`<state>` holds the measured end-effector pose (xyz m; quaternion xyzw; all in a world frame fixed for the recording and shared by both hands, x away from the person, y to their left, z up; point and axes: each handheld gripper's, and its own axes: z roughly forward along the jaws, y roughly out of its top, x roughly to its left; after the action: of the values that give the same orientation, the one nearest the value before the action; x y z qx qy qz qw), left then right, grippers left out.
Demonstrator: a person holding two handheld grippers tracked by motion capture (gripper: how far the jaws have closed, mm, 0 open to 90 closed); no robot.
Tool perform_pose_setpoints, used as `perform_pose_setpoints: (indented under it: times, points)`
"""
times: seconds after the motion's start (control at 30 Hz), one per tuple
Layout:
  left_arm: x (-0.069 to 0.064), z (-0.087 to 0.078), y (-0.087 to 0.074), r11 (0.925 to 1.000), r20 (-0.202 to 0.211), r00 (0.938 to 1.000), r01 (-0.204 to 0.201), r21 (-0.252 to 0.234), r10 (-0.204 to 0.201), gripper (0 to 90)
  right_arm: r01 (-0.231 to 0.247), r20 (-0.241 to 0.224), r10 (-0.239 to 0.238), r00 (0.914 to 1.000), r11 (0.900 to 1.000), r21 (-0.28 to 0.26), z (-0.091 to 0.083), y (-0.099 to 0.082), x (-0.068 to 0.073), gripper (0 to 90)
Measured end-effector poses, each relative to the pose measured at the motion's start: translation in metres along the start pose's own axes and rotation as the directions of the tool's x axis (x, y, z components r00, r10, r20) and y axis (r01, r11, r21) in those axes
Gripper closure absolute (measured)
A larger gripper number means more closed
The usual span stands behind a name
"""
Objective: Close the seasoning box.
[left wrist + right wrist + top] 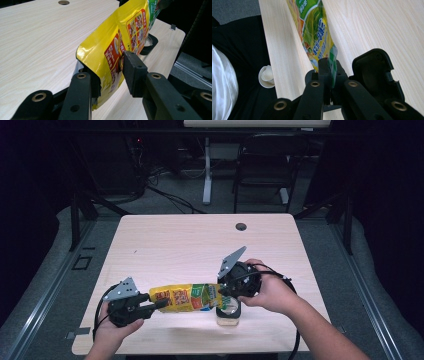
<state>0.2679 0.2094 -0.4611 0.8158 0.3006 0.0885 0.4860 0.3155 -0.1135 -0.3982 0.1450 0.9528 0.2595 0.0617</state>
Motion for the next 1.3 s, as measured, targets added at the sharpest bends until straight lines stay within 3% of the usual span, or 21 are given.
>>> perform_pose_setpoints:
  times: [0.57,0.9,1.3]
  points:
    - [-0.003,0.0,0.012,0.9998,0.006,0.9998,-0.018,0.001,0.018,70.2,-0.003,0.01,0.003,0.9999,1.0,0.007,-0.001,-0.003,-0.002,89.2]
    - [-0.004,0.001,0.014,0.9984,0.038,0.9992,-0.007,-0.056,0.01,70.2,-0.017,0.012,0.017,0.9998,0.9999,-0.002,-0.001,-0.007,-0.004,89.0]
    - [-0.007,0.004,0.016,0.9895,0.057,0.9983,0.019,-0.144,-0.011,70.4,-0.021,0.018,0.021,0.9996,0.9998,-0.001,-0.001,-0.011,-0.005,88.3]
